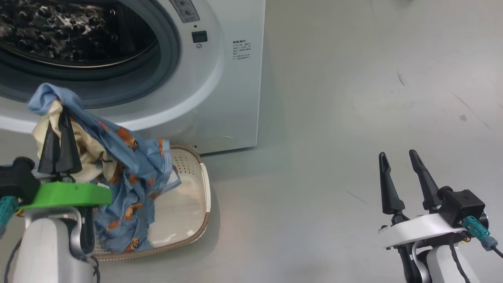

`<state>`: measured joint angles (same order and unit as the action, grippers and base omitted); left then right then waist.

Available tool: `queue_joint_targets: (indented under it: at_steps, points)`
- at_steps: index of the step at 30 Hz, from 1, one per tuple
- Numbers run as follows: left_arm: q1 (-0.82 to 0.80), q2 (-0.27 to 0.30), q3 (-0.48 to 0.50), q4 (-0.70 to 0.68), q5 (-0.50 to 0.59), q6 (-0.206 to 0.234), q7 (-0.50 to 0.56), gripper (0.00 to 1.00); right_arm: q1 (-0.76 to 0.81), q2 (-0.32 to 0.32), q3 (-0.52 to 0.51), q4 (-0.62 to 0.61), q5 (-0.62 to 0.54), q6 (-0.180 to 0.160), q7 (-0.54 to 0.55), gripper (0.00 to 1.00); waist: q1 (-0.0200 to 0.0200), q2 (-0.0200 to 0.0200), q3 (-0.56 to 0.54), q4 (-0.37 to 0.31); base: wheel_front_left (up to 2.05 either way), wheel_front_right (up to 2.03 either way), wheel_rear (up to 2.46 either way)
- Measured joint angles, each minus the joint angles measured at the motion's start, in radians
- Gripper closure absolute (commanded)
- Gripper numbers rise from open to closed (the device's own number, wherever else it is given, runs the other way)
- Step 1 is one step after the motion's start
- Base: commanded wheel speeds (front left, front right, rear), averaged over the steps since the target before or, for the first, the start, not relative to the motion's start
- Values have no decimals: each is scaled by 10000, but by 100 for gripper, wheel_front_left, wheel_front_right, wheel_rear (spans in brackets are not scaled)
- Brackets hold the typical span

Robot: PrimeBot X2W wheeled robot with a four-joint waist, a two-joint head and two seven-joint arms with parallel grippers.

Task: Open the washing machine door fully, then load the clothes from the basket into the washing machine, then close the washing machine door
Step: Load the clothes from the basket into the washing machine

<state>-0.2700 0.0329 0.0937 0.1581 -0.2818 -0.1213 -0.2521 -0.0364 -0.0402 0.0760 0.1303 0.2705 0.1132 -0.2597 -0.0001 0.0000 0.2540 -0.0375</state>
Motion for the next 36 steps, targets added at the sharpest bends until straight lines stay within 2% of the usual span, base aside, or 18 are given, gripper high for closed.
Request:
queue_joint_targets:
  at_steps: [16,30,36]
  points:
    - [-3249,708,332,623,96,-42,-35,100,-1032,-8,328,-435,29,0,0,0,2,0,2211,-510,0,0,0]
    - [-5781,1484,696,1824,13,19,838,100,-1888,-23,696,-579,314,0,0,0,3,0,3975,-853,0,0,0]
    - [-6992,1806,719,2391,-194,17,1574,100,-2179,-42,859,-571,380,-2,0,0,2,0,4741,-1015,0,0,0]
